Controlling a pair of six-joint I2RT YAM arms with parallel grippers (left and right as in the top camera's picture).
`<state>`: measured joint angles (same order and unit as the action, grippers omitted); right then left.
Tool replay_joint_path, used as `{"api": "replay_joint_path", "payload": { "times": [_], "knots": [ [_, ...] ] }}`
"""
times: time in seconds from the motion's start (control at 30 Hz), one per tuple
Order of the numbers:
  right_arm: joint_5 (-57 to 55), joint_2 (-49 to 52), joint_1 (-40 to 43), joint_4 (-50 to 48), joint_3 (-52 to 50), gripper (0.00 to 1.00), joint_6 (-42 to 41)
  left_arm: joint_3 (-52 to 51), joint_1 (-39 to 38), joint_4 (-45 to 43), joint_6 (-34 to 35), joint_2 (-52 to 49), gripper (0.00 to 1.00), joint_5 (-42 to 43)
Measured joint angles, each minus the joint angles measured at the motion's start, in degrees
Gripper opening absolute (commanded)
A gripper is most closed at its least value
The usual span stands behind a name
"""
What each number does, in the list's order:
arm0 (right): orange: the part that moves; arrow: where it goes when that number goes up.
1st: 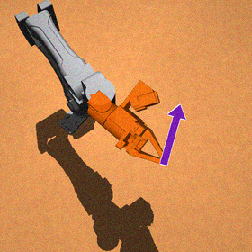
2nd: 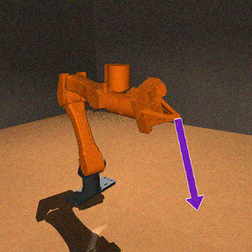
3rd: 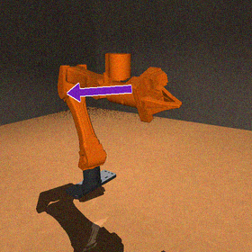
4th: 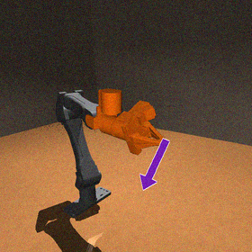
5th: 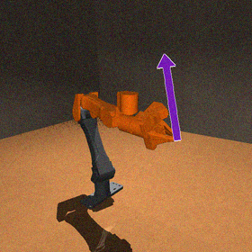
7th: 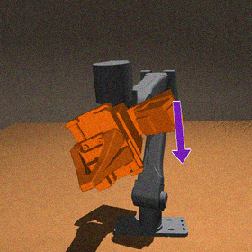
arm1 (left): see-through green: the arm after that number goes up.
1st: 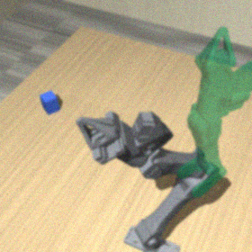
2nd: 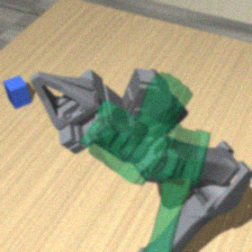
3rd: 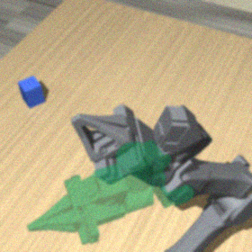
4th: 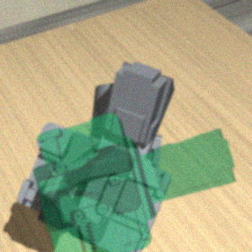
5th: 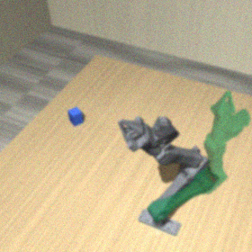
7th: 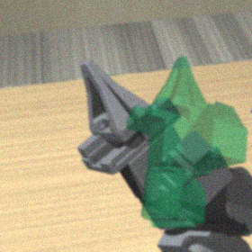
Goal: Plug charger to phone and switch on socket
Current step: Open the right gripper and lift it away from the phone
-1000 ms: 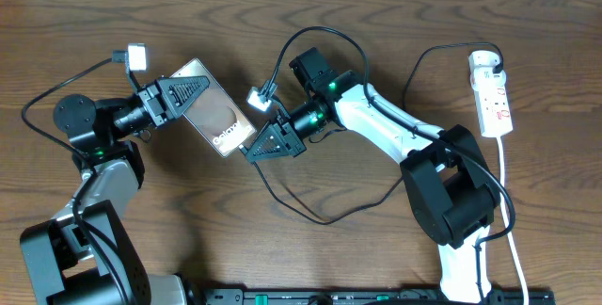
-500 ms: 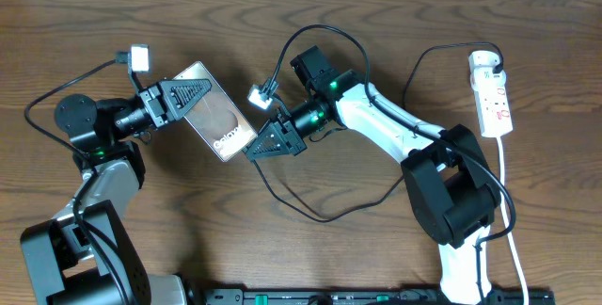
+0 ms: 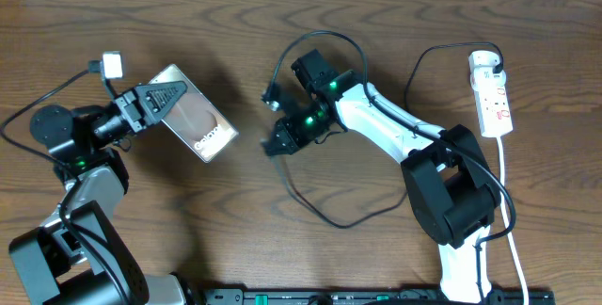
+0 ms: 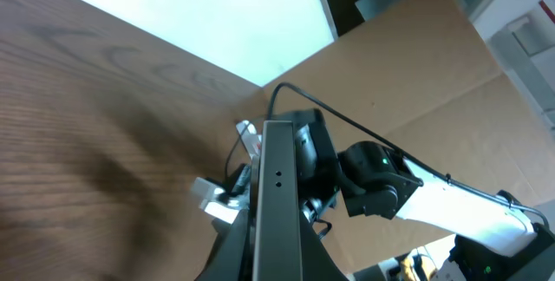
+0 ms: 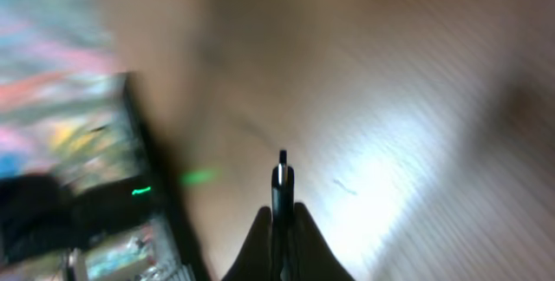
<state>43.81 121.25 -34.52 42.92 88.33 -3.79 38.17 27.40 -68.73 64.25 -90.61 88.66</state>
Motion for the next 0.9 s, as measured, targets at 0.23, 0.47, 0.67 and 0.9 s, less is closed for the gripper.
{"api": "replay_joint_path", "payload": {
  "times": [0.23, 0.47, 0.67, 0.9],
  "knots": [
    [-24.06, 0.0, 0.0, 9.81, 0.0, 0.01, -11.52, -0.02, 0.57, -0.02, -0.17, 0.0, 0.07, 0.28],
    [-36.57, 0.0, 0.0, 15.54, -0.02, 0.01, -17.59, -0.02, 0.57, -0.02, -0.26, 0.0, 0.07, 0.94],
    [-39.34, -0.02, 0.0, 14.19, -3.26, 0.01, -19.52, -0.02, 0.57, -0.02, -0.24, 0.0, 0.07, 1.05],
    [-39.58, -1.79, 0.0, 11.63, -6.27, 0.12, -20.96, -0.02, 0.57, -0.02, -0.35, 0.0, 0.07, 1.05]
  ]
}}
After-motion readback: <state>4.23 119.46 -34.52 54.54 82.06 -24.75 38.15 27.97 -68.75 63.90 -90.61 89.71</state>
